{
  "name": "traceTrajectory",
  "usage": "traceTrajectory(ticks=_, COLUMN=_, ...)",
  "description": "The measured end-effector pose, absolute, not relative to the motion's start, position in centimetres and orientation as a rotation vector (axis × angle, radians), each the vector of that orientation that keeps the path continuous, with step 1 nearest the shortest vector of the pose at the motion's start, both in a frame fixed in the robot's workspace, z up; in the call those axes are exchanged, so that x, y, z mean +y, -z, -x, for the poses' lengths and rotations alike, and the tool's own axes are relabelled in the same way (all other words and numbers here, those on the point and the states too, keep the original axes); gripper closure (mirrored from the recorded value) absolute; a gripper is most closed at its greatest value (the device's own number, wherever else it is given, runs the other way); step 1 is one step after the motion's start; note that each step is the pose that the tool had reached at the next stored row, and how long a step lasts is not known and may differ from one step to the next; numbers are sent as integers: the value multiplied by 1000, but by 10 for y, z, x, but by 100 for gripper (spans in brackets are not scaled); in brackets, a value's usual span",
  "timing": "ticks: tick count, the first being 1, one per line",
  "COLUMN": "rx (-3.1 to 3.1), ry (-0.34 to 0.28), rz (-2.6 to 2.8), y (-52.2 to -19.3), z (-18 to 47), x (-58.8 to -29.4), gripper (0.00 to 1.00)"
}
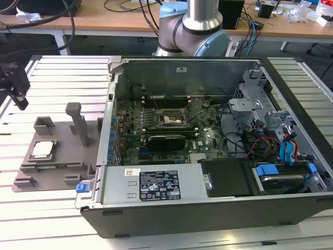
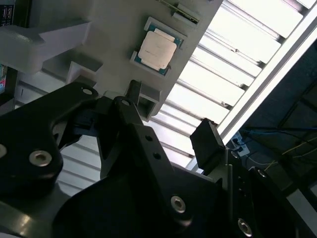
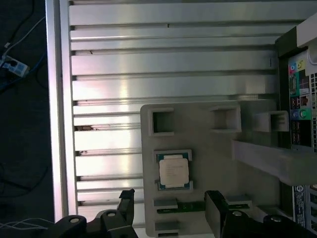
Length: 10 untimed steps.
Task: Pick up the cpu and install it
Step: 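Pick up the cpu and move it towards the insertion slot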
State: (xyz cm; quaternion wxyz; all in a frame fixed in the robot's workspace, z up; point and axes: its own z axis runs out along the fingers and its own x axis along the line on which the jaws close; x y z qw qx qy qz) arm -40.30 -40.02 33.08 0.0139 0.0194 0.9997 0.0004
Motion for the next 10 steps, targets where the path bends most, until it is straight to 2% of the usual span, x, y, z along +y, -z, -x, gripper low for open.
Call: traceTrajectory(ticks=10, rx=3113, ry=-1, rz=-60, y=-320, z=403, x=-400, gripper=32)
